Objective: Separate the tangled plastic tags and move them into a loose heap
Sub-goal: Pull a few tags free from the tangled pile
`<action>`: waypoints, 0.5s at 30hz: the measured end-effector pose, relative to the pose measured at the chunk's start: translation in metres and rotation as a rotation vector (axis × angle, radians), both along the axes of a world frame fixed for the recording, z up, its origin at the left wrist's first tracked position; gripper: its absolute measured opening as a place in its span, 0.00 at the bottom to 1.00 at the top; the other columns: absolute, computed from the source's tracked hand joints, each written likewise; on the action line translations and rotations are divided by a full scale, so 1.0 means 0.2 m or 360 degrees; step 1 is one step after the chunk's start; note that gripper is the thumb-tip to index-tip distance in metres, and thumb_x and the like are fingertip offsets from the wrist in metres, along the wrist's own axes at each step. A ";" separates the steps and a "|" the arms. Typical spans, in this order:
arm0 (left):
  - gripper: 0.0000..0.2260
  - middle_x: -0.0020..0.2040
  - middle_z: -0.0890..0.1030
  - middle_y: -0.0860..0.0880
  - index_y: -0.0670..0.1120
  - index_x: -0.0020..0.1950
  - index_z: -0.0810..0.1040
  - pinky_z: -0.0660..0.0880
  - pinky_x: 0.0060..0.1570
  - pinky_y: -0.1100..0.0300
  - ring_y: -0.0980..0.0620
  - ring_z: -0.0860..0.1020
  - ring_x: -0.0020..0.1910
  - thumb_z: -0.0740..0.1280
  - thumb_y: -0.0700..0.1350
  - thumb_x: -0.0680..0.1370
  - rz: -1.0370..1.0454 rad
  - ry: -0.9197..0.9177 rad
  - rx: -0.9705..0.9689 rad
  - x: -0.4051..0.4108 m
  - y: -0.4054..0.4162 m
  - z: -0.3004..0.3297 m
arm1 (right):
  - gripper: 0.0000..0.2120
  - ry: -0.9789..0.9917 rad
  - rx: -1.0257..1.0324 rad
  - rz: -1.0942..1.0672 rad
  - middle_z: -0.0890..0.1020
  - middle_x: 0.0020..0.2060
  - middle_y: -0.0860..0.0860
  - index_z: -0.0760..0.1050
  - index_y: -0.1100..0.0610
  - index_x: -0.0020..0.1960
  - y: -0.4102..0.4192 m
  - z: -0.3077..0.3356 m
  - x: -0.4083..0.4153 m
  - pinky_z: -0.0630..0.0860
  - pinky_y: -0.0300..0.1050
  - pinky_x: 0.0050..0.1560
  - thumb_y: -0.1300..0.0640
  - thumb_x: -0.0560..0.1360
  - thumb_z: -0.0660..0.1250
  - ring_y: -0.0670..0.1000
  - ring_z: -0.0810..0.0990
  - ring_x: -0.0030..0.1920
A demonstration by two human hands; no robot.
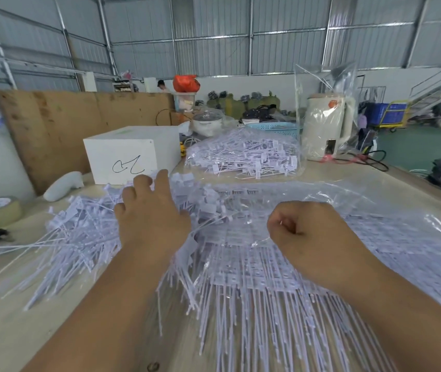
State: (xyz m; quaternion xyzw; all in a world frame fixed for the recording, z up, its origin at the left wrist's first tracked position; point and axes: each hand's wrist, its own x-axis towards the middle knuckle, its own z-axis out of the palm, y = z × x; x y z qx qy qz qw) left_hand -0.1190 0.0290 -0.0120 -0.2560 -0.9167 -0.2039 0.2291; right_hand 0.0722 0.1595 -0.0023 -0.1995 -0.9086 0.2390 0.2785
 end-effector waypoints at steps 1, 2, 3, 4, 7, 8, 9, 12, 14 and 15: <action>0.34 0.71 0.63 0.44 0.51 0.76 0.57 0.63 0.64 0.42 0.39 0.62 0.69 0.66 0.59 0.75 -0.0033 0.0038 0.0006 0.00 0.01 0.00 | 0.13 0.0043 0.0015 -0.0049 0.73 0.21 0.41 0.73 0.49 0.32 0.01 0.00 0.00 0.69 0.42 0.27 0.58 0.75 0.63 0.45 0.69 0.21; 0.33 0.73 0.62 0.44 0.53 0.77 0.56 0.61 0.65 0.42 0.39 0.61 0.70 0.63 0.62 0.76 -0.0083 0.0048 -0.0003 0.01 0.02 -0.01 | 0.13 0.0046 0.0034 -0.0093 0.73 0.21 0.41 0.73 0.49 0.33 0.01 0.01 0.01 0.70 0.42 0.28 0.57 0.75 0.63 0.45 0.69 0.22; 0.31 0.74 0.60 0.45 0.55 0.77 0.56 0.59 0.67 0.42 0.39 0.60 0.72 0.60 0.63 0.77 -0.0139 0.0033 -0.0042 0.01 0.03 -0.02 | 0.12 -0.0003 0.0054 -0.0121 0.74 0.22 0.43 0.73 0.50 0.33 0.02 0.01 0.01 0.70 0.42 0.29 0.56 0.75 0.62 0.45 0.70 0.23; 0.29 0.76 0.59 0.46 0.56 0.77 0.56 0.56 0.70 0.42 0.40 0.57 0.73 0.55 0.65 0.78 -0.0179 -0.0010 -0.0103 0.01 0.04 -0.03 | 0.12 -0.0102 0.0071 -0.0135 0.75 0.23 0.45 0.74 0.50 0.34 0.02 0.01 0.01 0.72 0.43 0.31 0.56 0.76 0.62 0.45 0.72 0.25; 0.30 0.79 0.52 0.47 0.59 0.77 0.55 0.45 0.74 0.41 0.43 0.49 0.77 0.45 0.69 0.77 -0.0208 -0.0120 -0.0234 0.00 0.06 -0.05 | 0.12 -0.0456 0.0115 -0.0157 0.81 0.35 0.51 0.78 0.54 0.40 0.02 0.00 0.00 0.79 0.48 0.39 0.54 0.78 0.59 0.51 0.79 0.35; 0.32 0.80 0.51 0.48 0.59 0.78 0.54 0.42 0.74 0.41 0.43 0.47 0.78 0.42 0.70 0.76 -0.0208 -0.0111 -0.0217 -0.01 0.06 -0.06 | 0.13 -0.0505 0.0096 -0.0163 0.81 0.37 0.52 0.78 0.57 0.42 0.02 0.00 -0.01 0.80 0.49 0.41 0.54 0.79 0.58 0.52 0.80 0.37; 0.33 0.80 0.50 0.49 0.59 0.78 0.53 0.41 0.74 0.41 0.44 0.47 0.78 0.40 0.70 0.75 -0.0201 -0.0096 -0.0185 -0.01 0.06 -0.06 | 0.14 -0.0530 0.0065 -0.0175 0.81 0.37 0.54 0.78 0.59 0.41 0.02 0.00 -0.01 0.81 0.50 0.41 0.54 0.79 0.58 0.53 0.80 0.36; 0.34 0.80 0.50 0.47 0.57 0.79 0.50 0.40 0.74 0.40 0.44 0.48 0.78 0.40 0.70 0.76 -0.0138 -0.0153 -0.0162 -0.02 0.05 -0.05 | 0.17 -0.0591 0.0100 -0.0228 0.76 0.33 0.54 0.71 0.61 0.35 0.04 -0.01 -0.01 0.77 0.48 0.37 0.53 0.79 0.59 0.53 0.75 0.32; 0.33 0.80 0.51 0.46 0.56 0.79 0.50 0.41 0.73 0.40 0.43 0.49 0.78 0.43 0.68 0.77 -0.0118 -0.0118 -0.0111 -0.02 0.05 -0.06 | 0.18 -0.0646 0.0076 -0.0239 0.75 0.33 0.53 0.70 0.59 0.34 0.05 -0.01 -0.01 0.75 0.47 0.36 0.51 0.79 0.60 0.52 0.74 0.32; 0.32 0.79 0.53 0.45 0.55 0.79 0.51 0.42 0.73 0.40 0.44 0.50 0.77 0.45 0.68 0.78 -0.0138 -0.0041 -0.0037 -0.01 0.06 -0.06 | 0.17 -0.0674 0.0052 -0.0234 0.75 0.33 0.53 0.70 0.59 0.35 0.05 -0.01 -0.01 0.75 0.46 0.35 0.51 0.79 0.60 0.52 0.74 0.32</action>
